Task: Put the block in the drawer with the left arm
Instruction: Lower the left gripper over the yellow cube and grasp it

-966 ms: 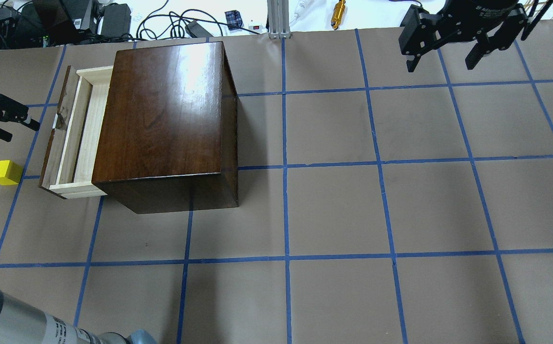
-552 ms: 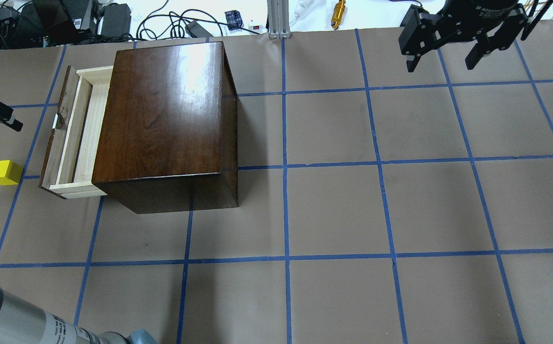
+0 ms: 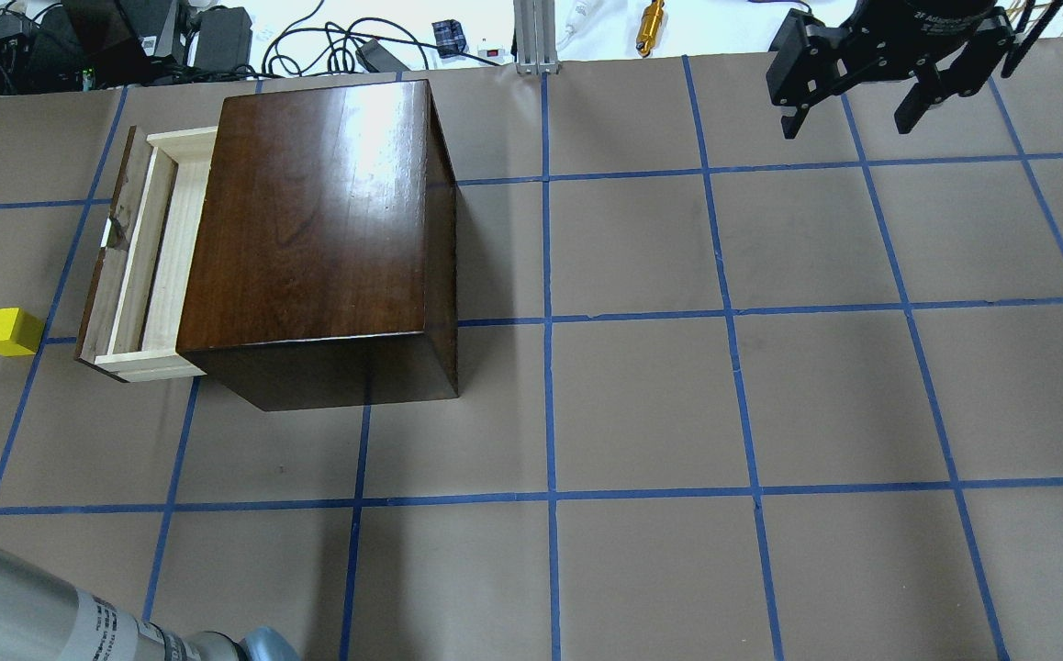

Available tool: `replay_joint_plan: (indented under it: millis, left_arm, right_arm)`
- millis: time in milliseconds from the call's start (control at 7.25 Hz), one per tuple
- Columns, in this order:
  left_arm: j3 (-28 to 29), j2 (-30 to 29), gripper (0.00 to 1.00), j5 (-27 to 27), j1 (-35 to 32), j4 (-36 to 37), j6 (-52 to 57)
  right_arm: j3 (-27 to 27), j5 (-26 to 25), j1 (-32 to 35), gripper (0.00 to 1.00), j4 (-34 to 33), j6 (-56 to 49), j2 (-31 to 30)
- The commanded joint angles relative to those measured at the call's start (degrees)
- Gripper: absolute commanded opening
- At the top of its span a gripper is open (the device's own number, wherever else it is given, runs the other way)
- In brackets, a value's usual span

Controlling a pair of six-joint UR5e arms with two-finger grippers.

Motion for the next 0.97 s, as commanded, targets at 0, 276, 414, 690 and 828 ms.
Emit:
replay_joint_plan:
  millis: [0,276,414,690,828]
  left_arm:
    - [-4.88,-0.99,1.0,0.55,0.27,10.48,21.53]
    - [-8.85,-1.18,1.0,0.03,0.54,13.89,29.1]
    - [-9.55,-1.17,1.0,-0.06,1.93,13.46,30.76]
    - [-9.47,-1.61,1.0,-1.28,3.88,13.19,34.55]
    - [-9.56,-2.4,1.0,-2.69,3.88,13.19,34.73]
  right_arm:
    - [0.0,0.09,0.01,1.0,0.0,0.0,-0.06]
    - [0.0,0.09,0.01,1.0,0.0,0.0,0.03]
    - [0.0,0.0,0.02,1.0,0.0,0.0,-0.06]
    - [0.0,0.0,0.01,1.0,0.0,0.0,-0.06]
    - [0.0,0.0,0.02,1.0,0.0,0.0,0.03]
